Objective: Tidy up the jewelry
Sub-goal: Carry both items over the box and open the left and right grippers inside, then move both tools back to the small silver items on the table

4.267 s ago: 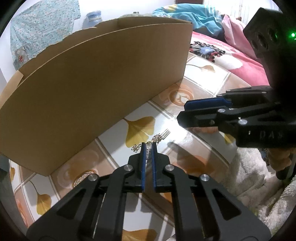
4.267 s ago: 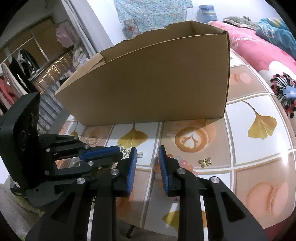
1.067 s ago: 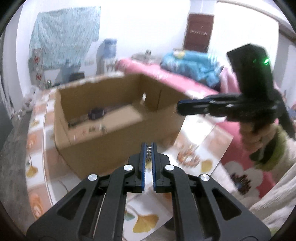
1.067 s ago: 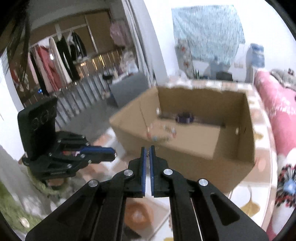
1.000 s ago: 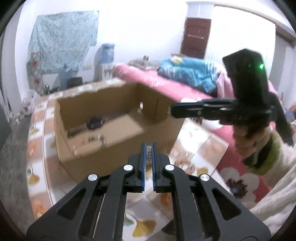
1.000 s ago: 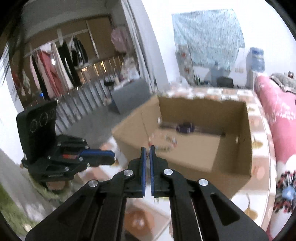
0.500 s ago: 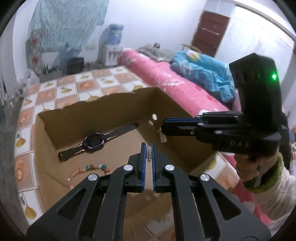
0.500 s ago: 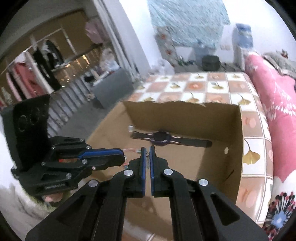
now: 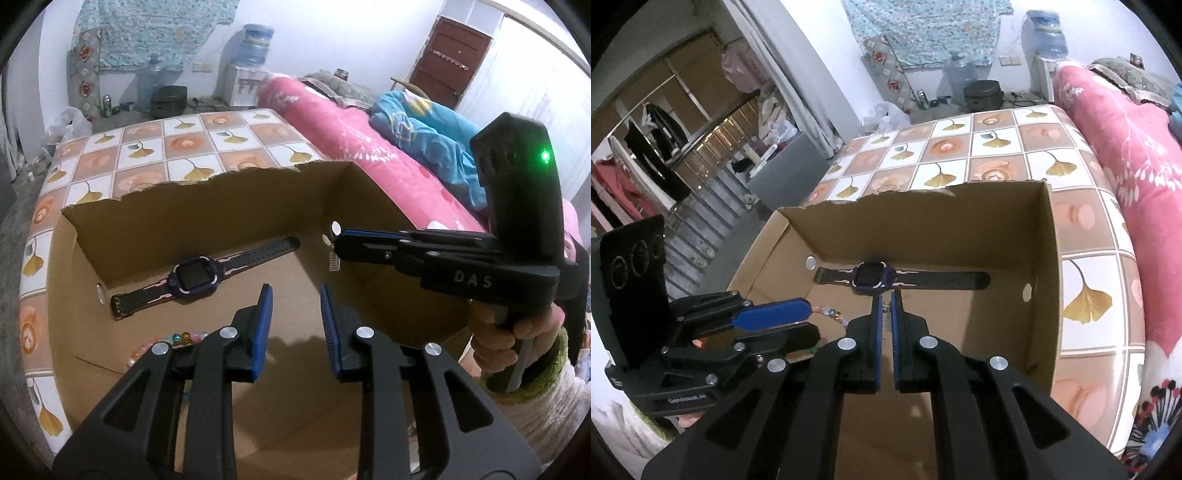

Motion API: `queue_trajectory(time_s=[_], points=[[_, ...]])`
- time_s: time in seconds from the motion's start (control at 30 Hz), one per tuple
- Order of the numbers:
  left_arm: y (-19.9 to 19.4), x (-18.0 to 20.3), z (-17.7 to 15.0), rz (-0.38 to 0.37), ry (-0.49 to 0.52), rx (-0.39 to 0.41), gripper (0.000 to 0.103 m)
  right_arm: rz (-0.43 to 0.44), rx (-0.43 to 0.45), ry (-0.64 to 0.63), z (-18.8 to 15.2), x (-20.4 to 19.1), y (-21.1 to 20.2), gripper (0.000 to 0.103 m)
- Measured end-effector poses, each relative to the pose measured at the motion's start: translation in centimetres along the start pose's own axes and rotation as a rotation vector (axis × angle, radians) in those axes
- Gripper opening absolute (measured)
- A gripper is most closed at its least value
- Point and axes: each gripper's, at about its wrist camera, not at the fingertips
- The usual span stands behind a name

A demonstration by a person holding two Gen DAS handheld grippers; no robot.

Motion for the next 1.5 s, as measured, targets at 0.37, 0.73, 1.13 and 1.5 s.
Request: queue_trajectory(time_s=[0.37,0.73,1.13,1.5], points=[[-1.4,-0.1,0.0,0.019,-0.004,0.035,0.031,-0.009,0.006,-0.007,0.5,-0.2,0.2,0.025],[-4.2,0.4,-1.3,0.053,0.012,0.089,0.048,0.013,0.117,0.009,-0.8,-0.9,-4.0,0.025],[-12.7,1.5,-9.1,-0.014,0.081,0.235,0.085,0.010,0.354,-0.026,-11.0,-2.9,-14.0,0.047],[-10.1,3.4,-15.9,0.001,0.106,0.110,0.091,-0.091,0.299,-0.003,-18.4,-3.4,-12.7,0.048]])
Point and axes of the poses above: each gripper's, at about its wrist camera, not at the fingertips, and y roughly the way its jaws point, x to its right, z to its top, and after that the axes turned 5 degrees about y, right-handed
